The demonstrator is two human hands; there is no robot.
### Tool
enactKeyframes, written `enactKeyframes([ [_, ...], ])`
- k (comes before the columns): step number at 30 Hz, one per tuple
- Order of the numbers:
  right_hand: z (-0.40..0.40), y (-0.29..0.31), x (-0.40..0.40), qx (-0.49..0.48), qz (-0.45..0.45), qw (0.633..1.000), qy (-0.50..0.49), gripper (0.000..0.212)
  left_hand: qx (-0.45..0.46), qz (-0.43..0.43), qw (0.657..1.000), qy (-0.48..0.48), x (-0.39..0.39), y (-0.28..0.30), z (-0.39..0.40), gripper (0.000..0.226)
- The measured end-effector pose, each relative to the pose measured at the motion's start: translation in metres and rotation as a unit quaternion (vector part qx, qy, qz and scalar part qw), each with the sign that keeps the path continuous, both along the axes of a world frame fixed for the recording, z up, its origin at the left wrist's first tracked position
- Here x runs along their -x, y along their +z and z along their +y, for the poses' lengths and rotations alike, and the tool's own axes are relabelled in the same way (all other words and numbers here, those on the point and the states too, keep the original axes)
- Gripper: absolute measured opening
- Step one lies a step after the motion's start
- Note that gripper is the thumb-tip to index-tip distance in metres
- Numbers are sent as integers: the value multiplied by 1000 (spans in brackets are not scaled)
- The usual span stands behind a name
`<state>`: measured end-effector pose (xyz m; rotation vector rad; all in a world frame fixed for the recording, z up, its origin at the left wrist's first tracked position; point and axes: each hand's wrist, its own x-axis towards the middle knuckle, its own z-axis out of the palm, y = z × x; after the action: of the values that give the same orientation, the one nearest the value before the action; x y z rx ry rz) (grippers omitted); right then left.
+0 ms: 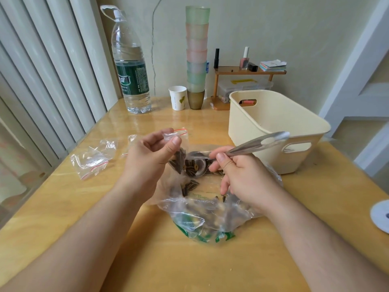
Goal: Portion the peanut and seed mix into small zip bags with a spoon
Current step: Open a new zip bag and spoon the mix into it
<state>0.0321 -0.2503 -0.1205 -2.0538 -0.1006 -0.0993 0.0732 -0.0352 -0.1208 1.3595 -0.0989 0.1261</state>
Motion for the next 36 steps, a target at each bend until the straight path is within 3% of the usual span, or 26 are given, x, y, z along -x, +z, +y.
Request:
enactKeyframes([
  [11, -16, 24, 5, -135, 43, 990, -9, 32, -66, -41, 997, 26, 0, 2, 5, 42],
  [14, -19, 35, 11, -168, 44, 985, -9, 35, -80, -46, 996, 4, 3, 5, 7, 48],
  [19, -21, 50, 20, -225, -96, 969, -40, 36, -139, -71, 987, -33, 6, 2, 6, 52],
  [22, -22, 51, 25, -152, -227, 961, -31, 34, -174, -89, 980, -35, 8, -2, 2, 56],
  [25, -20, 44, 24, -43, -298, 953, -34, 31, -249, -118, 961, -20, 12, -7, -6, 62],
  [30, -11, 36, 23, 39, -345, 938, 2, 25, -302, -132, 944, -7, 16, -10, -17, 73],
  [36, -10, 33, 23, 98, -360, 927, 23, 19, -254, -108, 961, 4, 16, -10, -20, 65],
])
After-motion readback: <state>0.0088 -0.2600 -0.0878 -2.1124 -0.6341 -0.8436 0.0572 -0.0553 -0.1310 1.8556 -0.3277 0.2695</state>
